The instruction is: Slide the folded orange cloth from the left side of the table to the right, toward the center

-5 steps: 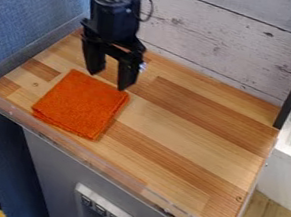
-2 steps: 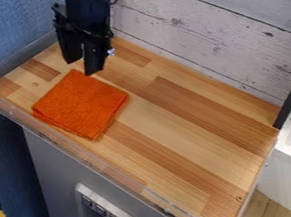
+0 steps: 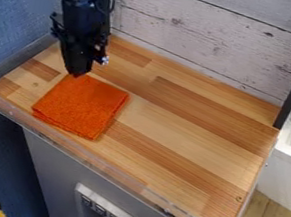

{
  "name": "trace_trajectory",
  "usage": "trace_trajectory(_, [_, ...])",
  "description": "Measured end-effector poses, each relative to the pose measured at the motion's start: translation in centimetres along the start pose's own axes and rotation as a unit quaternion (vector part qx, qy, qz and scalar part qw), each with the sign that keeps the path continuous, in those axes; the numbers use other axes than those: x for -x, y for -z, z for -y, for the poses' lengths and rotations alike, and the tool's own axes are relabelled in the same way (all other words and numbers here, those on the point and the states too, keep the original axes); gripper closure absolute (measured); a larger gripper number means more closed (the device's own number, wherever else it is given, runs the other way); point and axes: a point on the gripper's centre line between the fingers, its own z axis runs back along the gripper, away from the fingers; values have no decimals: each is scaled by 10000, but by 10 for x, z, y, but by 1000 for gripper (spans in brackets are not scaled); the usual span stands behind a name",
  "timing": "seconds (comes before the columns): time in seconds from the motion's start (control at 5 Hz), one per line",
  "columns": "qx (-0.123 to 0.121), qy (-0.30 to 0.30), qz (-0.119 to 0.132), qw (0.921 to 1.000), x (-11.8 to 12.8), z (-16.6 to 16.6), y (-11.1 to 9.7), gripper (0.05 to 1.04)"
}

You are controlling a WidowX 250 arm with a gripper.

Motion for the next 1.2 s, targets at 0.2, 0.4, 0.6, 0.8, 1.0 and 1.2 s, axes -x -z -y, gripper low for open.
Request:
trace_trajectory(0.2, [18,21,-16,10000,-2,-2,10,1020])
trace_trajectory(0.4, [0,-17,44,10000,-7,-3,19,1025])
trace_trajectory(0.6, [27,-64,49,10000,-9,-1,32,1025])
trace_trajectory(0.8, [3,-15,107,9999,-14,0,39,1025])
trace_trajectory(1.0, [-4,-23,155,9999,-10,2,47,1025])
trace_trajectory(1.2, [-30,-49,193,9998,-8,4,50,1025])
